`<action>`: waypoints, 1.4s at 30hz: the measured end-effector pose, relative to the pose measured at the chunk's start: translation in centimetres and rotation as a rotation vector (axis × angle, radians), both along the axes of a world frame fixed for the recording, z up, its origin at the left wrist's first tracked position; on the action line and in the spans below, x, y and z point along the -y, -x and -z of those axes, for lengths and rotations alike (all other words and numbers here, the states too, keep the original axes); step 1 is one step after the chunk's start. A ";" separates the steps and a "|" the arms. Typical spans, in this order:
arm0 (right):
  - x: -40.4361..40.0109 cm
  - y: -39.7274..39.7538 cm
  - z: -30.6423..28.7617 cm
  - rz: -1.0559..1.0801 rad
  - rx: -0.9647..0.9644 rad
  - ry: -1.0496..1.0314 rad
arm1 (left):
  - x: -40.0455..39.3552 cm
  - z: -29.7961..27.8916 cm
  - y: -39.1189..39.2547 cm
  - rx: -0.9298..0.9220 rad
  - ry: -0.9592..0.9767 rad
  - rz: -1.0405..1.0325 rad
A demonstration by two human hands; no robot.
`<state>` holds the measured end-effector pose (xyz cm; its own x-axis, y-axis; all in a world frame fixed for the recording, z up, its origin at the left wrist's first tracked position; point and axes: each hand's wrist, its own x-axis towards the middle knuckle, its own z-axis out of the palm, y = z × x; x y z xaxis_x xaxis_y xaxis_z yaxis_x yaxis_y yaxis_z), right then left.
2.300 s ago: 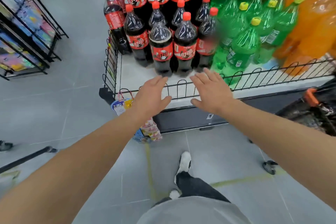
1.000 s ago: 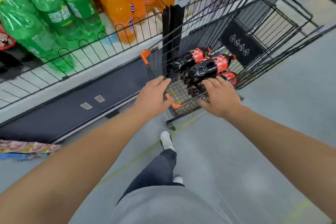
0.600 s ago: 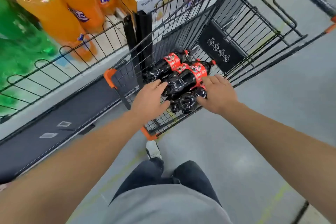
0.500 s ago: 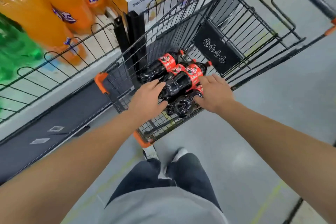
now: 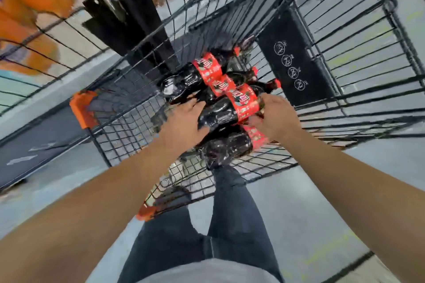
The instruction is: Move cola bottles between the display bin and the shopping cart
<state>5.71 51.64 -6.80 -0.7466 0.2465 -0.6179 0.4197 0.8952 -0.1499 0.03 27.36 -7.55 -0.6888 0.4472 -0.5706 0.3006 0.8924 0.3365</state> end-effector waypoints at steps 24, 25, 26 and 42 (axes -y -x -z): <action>-1.9 6.9 13.1 1.507 -0.073 0.529 | -2.5 9.8 1.0 0.335 0.030 -0.462; -1.9 6.9 13.1 1.513 -0.081 0.524 | -2.4 9.8 1.1 0.355 0.030 -0.484; -1.8 6.9 13.1 1.519 -0.097 0.520 | -2.4 9.9 1.1 0.372 0.014 -0.511; 3.4 6.7 1.5 1.359 -0.373 0.863 | 2.0 3.0 -3.9 0.010 -0.281 -0.649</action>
<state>-0.98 48.21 -8.34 -0.4147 0.5032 -0.7581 0.6059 -0.4689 -0.6427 3.89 25.41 -10.56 -0.8615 0.0790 -0.5017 -0.2673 0.7694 0.5802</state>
